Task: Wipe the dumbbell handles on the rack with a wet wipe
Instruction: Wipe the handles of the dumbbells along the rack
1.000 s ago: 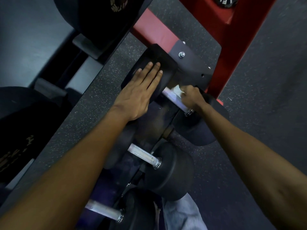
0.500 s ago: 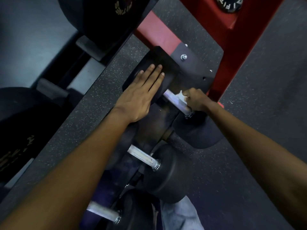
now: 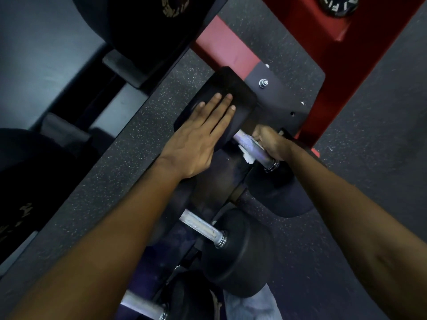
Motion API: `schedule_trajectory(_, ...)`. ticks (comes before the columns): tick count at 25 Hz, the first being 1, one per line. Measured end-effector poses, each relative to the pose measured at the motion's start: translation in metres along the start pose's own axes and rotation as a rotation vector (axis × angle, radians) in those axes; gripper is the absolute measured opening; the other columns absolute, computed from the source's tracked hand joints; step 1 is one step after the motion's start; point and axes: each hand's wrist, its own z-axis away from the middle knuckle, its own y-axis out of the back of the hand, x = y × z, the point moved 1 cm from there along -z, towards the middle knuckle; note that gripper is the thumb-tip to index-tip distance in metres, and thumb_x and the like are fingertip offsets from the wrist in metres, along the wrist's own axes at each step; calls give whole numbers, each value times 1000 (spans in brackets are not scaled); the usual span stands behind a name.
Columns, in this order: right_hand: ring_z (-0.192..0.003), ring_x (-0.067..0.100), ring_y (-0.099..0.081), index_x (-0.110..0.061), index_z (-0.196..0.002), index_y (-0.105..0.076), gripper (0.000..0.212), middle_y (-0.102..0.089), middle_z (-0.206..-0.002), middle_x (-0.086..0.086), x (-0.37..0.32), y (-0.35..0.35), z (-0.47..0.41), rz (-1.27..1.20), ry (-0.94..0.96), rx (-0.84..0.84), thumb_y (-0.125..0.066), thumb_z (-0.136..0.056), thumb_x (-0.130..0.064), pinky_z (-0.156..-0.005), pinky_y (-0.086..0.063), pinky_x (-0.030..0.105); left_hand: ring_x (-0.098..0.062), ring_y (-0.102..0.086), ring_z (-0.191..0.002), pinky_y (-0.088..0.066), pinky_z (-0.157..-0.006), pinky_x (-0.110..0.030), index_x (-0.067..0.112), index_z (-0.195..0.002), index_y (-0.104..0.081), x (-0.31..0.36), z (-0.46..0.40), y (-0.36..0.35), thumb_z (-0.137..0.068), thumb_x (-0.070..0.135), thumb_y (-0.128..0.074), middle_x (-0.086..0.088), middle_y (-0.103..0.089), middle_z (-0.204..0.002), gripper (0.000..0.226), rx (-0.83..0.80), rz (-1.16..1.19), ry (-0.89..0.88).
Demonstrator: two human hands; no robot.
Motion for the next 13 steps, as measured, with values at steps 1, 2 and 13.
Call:
schedule_trajectory(1, -57, 20, -43, -14, -61, -47, 18, -51, -53, 2, -3, -3, -3, -101, -20, -11, -41, -76, -23, -58, -37, 31, -30, -3, -146, -9, -119, -41, 3, -149, -12, 0, 0, 0, -79, 15, -31, -15, -6, -158, 74, 1, 8, 3)
schedule_trajectory(2, -61, 22, -49, -11, -65, -52, 20, -55, -61, 6, -6, -6, -5, -139, -25, -36, -41, -80, -19, -63, -41, 31, -30, -3, -146, -9, -119, -41, 3, -149, -12, 0, 0, 0, -79, 15, -30, -15, -6, -158, 74, -2, 15, 2)
schedule_trajectory(13, -77, 19, -57, -5, -81, -65, 16, -61, -82, 8, -22, 4, 14, -36, 268, 263, -62, -87, -20, -66, -56, 42, -28, -14, -145, -13, -119, -40, 1, -143, -32, 10, -7, 9, -83, 2, -49, -13, -22, -155, 62, 54, 411, 155)
